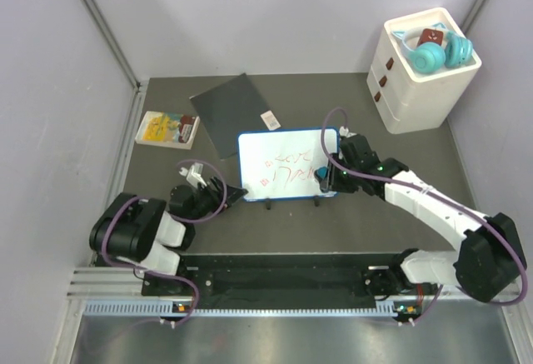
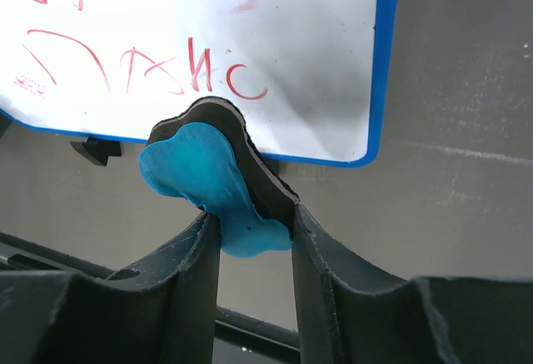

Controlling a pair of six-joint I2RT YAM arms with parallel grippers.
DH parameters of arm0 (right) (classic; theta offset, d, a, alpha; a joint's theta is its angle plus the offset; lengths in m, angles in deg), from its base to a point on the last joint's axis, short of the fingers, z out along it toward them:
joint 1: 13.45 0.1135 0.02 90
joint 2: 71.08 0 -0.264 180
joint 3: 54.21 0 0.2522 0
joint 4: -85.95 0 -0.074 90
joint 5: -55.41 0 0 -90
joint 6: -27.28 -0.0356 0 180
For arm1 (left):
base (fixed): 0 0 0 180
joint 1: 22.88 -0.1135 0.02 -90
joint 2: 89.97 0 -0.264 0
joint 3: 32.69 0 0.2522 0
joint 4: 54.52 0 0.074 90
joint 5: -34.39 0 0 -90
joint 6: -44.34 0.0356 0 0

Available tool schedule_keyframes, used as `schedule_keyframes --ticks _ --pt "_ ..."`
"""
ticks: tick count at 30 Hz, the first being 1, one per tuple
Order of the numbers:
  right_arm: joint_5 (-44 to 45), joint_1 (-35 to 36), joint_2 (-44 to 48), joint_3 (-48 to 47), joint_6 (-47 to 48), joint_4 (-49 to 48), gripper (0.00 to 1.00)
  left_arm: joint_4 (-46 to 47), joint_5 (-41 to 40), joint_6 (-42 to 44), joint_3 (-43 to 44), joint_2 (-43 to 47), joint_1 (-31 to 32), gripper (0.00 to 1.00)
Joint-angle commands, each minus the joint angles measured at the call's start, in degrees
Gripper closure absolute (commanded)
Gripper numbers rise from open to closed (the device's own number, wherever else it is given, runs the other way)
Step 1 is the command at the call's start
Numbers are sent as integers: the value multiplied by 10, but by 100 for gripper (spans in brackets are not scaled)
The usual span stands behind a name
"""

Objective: Erase the whiteboard

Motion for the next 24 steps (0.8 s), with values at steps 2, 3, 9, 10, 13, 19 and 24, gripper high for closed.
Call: schedule_keyframes --ticks 2,3,9,10,13,19,24 --pt "13 4 -12 -15 -2 -68 100 218 42 -33 -9 -101 -1 35" --pt "18 4 -12 -12 -4 -79 100 272 48 -39 -9 -143 -2 35" --pt "52 4 -15 1 -18 -112 100 315 50 -25 -3 -212 13 39" --pt "56 5 -18 3 -21 -123 100 315 50 -23 -5 -210 13 39" --pt "61 5 -37 7 -28 -145 100 315 52 -19 -6 -198 14 39" --pt "45 4 -74 20 -46 -192 100 316 62 -11 3 -209 13 44" --pt "44 6 -74 39 -54 -214 100 315 59 -4 8 -221 13 48"
